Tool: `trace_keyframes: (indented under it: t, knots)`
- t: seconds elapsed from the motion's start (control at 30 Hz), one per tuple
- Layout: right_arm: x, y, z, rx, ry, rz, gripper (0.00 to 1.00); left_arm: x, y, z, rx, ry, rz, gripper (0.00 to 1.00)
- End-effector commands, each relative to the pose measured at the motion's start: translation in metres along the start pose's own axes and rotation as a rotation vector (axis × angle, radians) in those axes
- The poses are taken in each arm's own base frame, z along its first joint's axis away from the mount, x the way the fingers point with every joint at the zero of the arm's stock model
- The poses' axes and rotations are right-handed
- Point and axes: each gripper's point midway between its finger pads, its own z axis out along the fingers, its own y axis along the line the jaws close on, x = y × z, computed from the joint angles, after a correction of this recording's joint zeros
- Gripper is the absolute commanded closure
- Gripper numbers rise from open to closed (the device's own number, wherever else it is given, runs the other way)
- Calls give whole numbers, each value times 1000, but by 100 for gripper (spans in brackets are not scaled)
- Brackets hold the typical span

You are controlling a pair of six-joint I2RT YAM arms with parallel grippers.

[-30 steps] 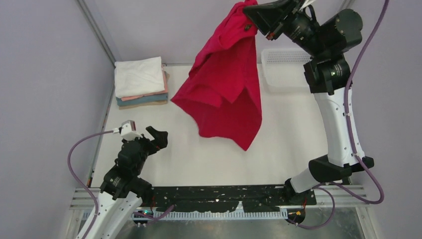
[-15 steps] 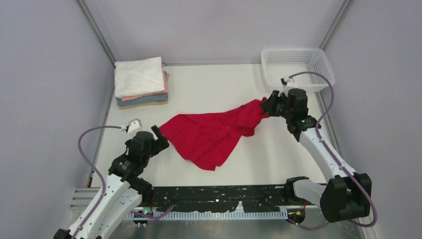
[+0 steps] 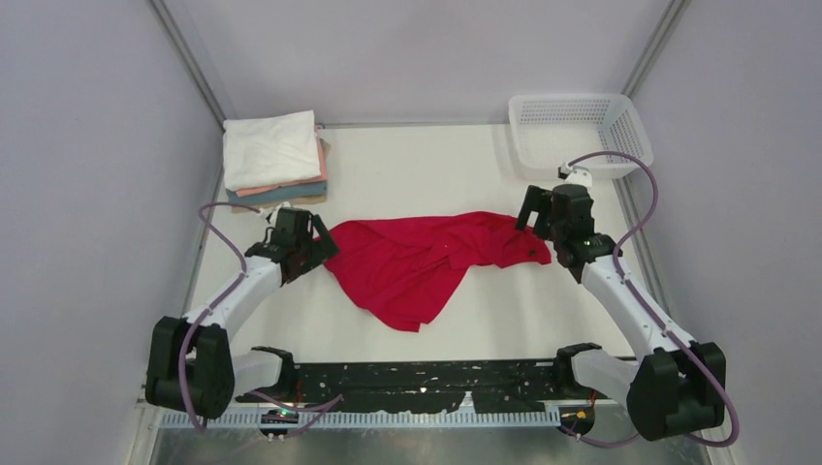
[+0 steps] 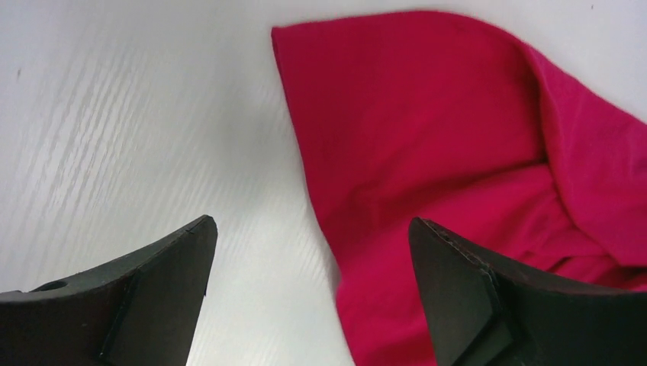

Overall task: Fold and stack the t-shirts
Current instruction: Move the tshirt to the center of the board, then flatten out the tshirt

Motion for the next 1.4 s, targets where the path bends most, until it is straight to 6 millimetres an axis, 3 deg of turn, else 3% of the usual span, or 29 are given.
trace_keyframes:
  t: [0.0, 0.33, 0.4, 0.63, 0.83, 1.37]
  knots:
    - [-19, 10, -20, -34, -93, -3, 5, -35, -26, 16, 77, -11, -15, 3]
    - [-17, 19, -27, -101, -110, 5, 5, -31, -36, 49, 44, 120, -24, 15]
    - [-16, 20, -27, -109, -107, 3, 5, -29, -33, 55, 13, 146, -20, 17]
    - [-18, 17, -29, -98, -120, -7, 5, -49, -8, 68, -159, 141, 19, 19]
    - [-23, 14, -31, -81, -137, -13, 5, -51, -13, 69, -170, 188, 16, 24]
    - [-28, 31, -51, -205, -181, -4, 5, -16, -34, 58, -219, 336, -58, 29]
